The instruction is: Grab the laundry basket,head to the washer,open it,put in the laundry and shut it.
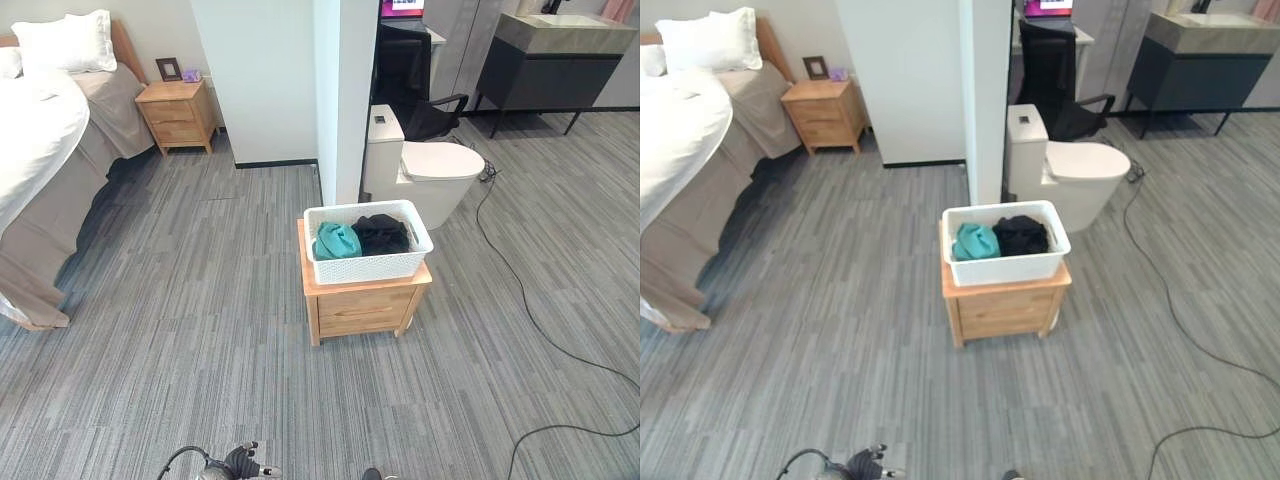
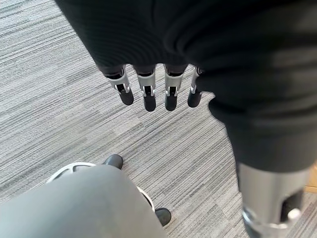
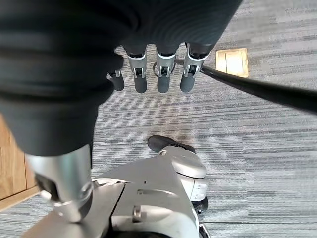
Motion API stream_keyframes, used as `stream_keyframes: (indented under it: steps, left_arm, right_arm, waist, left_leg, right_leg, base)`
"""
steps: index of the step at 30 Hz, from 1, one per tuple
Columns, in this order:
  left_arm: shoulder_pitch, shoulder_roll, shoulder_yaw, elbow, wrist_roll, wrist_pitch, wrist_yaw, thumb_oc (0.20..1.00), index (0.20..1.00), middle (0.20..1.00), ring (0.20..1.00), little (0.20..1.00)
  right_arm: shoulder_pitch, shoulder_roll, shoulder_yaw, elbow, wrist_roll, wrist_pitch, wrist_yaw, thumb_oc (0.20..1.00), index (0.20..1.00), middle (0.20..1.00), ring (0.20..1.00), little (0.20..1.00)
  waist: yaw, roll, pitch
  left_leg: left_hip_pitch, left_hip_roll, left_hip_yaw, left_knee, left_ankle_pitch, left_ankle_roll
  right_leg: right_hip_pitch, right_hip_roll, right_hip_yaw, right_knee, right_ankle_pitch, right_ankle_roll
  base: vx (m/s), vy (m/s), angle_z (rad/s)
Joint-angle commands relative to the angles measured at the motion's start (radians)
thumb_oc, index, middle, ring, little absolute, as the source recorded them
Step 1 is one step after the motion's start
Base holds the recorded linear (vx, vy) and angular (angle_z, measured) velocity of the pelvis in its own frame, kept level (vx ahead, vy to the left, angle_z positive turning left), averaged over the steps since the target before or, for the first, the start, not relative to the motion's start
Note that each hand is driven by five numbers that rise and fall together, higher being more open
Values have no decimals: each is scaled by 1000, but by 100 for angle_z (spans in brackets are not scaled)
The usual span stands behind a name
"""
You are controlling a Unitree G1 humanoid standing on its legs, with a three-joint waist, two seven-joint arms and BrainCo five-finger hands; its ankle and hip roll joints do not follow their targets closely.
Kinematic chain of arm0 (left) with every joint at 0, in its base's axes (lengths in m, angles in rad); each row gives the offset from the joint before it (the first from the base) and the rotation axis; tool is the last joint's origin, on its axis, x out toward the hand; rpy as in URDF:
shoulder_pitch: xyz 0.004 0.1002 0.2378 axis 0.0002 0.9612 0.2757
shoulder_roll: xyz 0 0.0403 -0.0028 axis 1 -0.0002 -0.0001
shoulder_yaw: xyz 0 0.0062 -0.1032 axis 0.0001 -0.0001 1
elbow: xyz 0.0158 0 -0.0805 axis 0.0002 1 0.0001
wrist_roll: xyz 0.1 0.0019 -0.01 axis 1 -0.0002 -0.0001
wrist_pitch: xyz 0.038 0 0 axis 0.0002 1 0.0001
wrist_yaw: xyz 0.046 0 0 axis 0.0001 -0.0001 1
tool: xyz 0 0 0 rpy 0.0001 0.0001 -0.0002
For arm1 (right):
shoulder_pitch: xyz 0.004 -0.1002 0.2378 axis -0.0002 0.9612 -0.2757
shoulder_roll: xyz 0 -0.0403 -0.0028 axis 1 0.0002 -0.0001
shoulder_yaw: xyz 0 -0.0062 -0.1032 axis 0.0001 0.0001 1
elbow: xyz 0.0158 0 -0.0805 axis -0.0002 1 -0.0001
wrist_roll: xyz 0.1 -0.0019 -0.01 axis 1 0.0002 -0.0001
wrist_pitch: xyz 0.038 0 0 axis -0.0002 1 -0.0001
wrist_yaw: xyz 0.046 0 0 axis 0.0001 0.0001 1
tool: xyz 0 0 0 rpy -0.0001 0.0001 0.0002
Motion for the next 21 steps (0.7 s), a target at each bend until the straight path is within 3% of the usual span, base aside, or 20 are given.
stream_keyframes:
  steps: [1, 21]
  left_arm:
    - [-68, -11, -10, 36, 9, -17, -10, 1000, 1000, 1000, 1000, 1000]
    - [-92, -4, -49, 44, 67, -7, -12, 1000, 1000, 1000, 1000, 1000]
  right_arm:
    - [-51, 8, 73, 50, -34, -3, 27, 1000, 1000, 1000, 1000, 1000]
    - [-72, 15, 85, 62, -73, 16, 21, 1000, 1000, 1000, 1000, 1000]
  waist:
    - [-6, -38, -3]
    - [-4, -53, -3]
  left_leg:
    - [21, -32, -12, -62, 73, -46]
    - [26, -49, -6, -62, 54, -31]
  right_leg:
    - [74, -62, 29, -101, 124, 115]
    - [65, -86, 40, -72, 133, 133]
  base:
    - [0, 0, 0]
    - [8, 31, -3]
